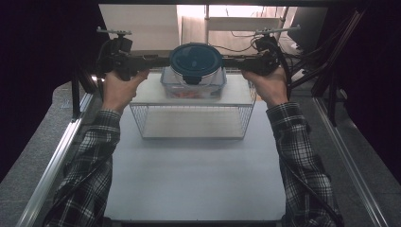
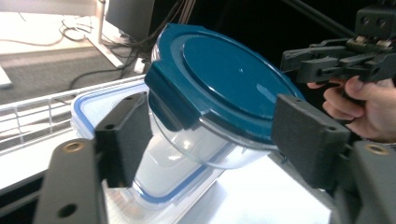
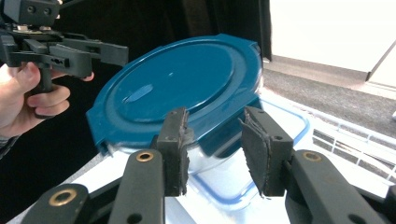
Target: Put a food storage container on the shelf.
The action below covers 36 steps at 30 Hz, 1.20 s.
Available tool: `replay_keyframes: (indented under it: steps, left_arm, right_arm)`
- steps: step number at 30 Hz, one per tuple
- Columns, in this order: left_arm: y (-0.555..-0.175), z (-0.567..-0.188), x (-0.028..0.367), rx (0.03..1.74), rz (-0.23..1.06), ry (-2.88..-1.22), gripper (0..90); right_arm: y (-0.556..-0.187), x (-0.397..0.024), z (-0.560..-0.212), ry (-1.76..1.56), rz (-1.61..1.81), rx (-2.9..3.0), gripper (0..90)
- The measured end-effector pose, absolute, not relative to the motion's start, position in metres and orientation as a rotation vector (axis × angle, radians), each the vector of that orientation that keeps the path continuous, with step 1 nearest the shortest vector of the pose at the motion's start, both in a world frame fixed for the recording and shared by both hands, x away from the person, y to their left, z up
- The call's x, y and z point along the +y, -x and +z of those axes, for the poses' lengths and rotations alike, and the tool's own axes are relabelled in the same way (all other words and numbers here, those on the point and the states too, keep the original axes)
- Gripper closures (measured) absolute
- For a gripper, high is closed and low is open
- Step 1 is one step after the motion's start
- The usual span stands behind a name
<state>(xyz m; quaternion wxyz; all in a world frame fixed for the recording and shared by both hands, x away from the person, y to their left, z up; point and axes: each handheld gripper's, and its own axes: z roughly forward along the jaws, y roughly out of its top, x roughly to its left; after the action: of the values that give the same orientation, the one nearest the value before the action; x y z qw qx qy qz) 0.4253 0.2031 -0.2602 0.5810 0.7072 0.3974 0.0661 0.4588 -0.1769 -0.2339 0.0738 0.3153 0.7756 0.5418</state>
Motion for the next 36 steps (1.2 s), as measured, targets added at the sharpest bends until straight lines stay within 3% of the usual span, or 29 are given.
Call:
replay_keyframes:
  steps: [11,26,36]
  left_arm:
    - [-0.410,-0.280,0.200,0.883,0.207,-1.702,14.7]
    - [-0.375,-0.306,0.188,0.801,0.240,-1.748,4.9]
    - [-0.356,-0.334,0.184,0.747,0.198,-1.767,7.4]
  right_arm:
    - [-0.438,-0.176,-0.257,-0.877,1.612,2.343,40.8]
    - [-0.416,-0.171,-0.284,-0.825,1.592,2.363,25.3]
    - [-0.401,-0.168,-0.303,-0.792,1.579,2.379,17.1]
